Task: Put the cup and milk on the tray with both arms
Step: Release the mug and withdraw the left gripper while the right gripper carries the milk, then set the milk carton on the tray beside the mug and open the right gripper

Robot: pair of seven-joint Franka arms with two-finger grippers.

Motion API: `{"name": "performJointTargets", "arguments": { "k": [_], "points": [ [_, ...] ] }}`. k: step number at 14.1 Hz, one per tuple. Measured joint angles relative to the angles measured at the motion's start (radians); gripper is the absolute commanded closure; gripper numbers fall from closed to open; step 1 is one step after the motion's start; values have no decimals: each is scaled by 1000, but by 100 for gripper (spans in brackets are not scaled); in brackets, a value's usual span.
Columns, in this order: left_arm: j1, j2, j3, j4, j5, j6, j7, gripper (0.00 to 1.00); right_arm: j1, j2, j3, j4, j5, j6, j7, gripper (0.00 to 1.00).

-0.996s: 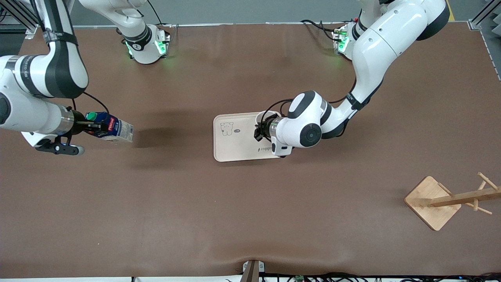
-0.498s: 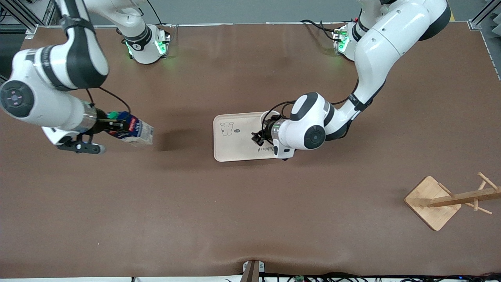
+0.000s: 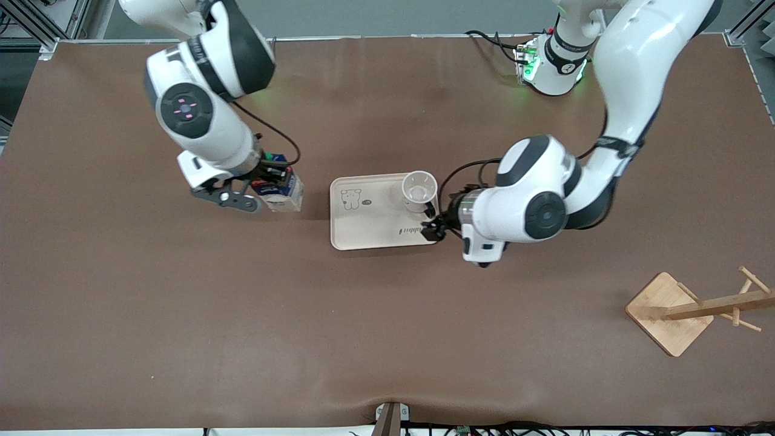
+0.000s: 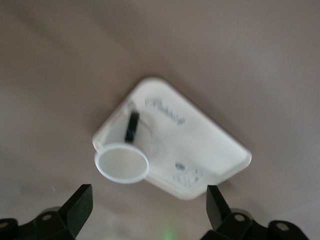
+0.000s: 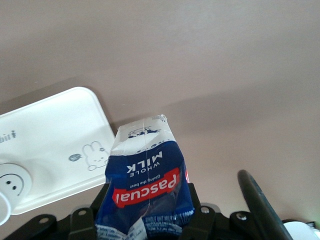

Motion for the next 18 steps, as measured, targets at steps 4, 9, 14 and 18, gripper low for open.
{"name": "performJointTargets", "arguments": {
  "k": [4, 9, 14, 18],
  "points": [
    [48, -131, 0, 9, 181, -92, 59, 0, 90, 62, 0, 29, 15, 63, 122, 100],
    [207, -227, 4, 9, 203, -170, 393, 0, 196, 156, -1, 66, 18, 130, 256, 100],
    [357, -296, 4, 10, 203, -295, 722, 0, 238, 251, -5, 98, 18, 151, 317, 99],
    [431, -383, 4, 13, 203, -323, 885, 0, 238, 287, -9, 140, 18, 170, 316, 41]
  ]
}}
